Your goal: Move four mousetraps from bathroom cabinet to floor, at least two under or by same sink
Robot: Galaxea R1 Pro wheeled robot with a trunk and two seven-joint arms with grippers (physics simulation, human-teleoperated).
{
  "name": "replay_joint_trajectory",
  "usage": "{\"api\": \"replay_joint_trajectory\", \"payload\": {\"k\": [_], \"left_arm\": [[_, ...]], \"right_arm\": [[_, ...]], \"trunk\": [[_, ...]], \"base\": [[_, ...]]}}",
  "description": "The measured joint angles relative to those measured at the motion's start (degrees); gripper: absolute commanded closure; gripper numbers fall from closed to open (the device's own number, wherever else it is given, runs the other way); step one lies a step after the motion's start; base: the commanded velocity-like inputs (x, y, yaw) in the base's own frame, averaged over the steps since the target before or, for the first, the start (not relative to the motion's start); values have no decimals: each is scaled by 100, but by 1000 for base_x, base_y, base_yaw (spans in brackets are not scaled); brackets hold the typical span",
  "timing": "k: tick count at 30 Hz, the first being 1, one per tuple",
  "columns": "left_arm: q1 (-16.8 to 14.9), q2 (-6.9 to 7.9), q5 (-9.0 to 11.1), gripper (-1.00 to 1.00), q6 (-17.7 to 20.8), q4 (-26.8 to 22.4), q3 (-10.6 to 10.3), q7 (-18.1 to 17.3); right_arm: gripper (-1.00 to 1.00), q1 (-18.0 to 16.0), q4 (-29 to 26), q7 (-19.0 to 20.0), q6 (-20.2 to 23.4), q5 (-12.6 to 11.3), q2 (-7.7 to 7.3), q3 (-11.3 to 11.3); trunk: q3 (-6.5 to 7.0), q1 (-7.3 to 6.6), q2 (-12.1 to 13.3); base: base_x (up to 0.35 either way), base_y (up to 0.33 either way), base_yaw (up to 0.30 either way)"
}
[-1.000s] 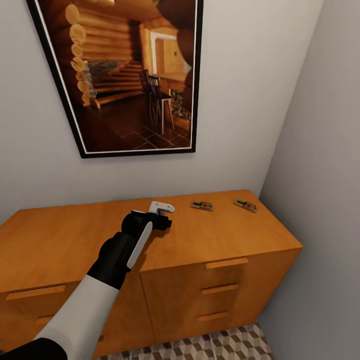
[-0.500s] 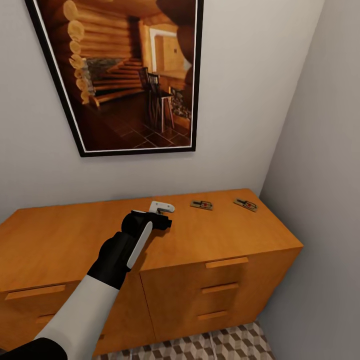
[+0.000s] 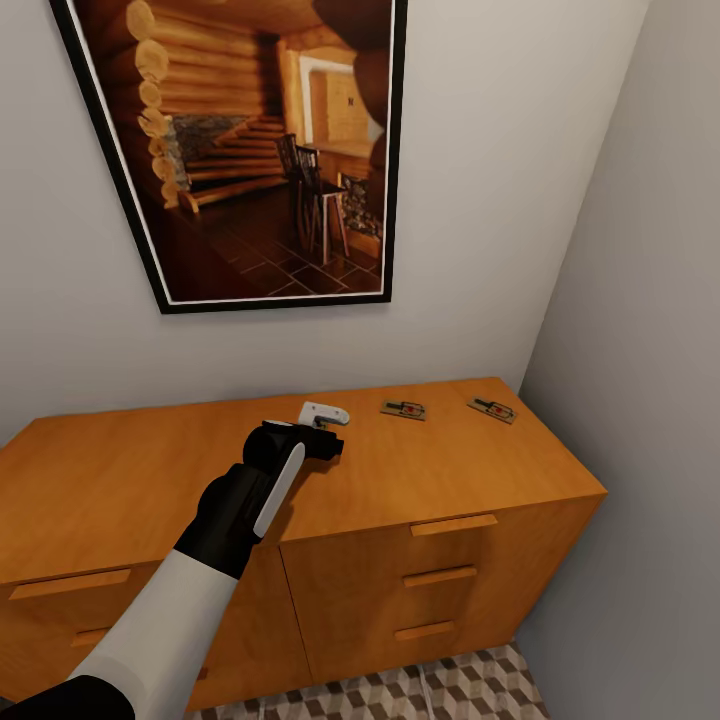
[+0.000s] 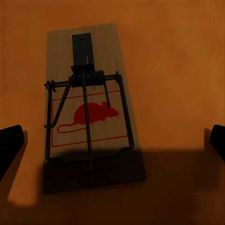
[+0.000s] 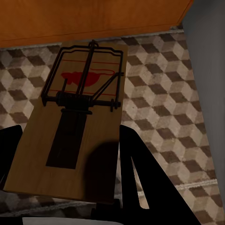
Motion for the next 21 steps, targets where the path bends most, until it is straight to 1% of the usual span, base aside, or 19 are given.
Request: {"api": "replay_joint_trajectory", "payload": {"k": [10, 11, 13, 15, 18, 21], "left_arm": [[0, 0, -4, -100, 0, -1, -3, 0], [0, 0, -2, 100, 0, -1, -2, 0], [0, -1, 89, 100, -10, 9, -2, -5], [1, -2, 130, 100, -12, 13, -2, -7], [0, 0, -6, 100, 3, -3, 1, 14], [0, 0, 2, 100, -1, -1, 1, 14]], "right_arm": [[100, 0, 0, 0, 0, 0, 0, 0], [100, 0, 0, 0, 0, 0, 0, 2], [100, 0, 0, 0, 0, 0, 0, 3], [100, 0, 0, 0, 0, 0, 0, 2], [100, 0, 0, 0, 0, 0, 0, 2], [100, 0, 0, 0, 0, 0, 0, 2]], "trunk": [[0, 0, 0], [0, 0, 0], [0, 0, 0], [0, 0, 0], [0, 0, 0], [0, 0, 0]], "base": [[0, 0, 0], [0, 0, 0], [0, 0, 0], [0, 0, 0], [0, 0, 0], [0, 0, 0]]}}
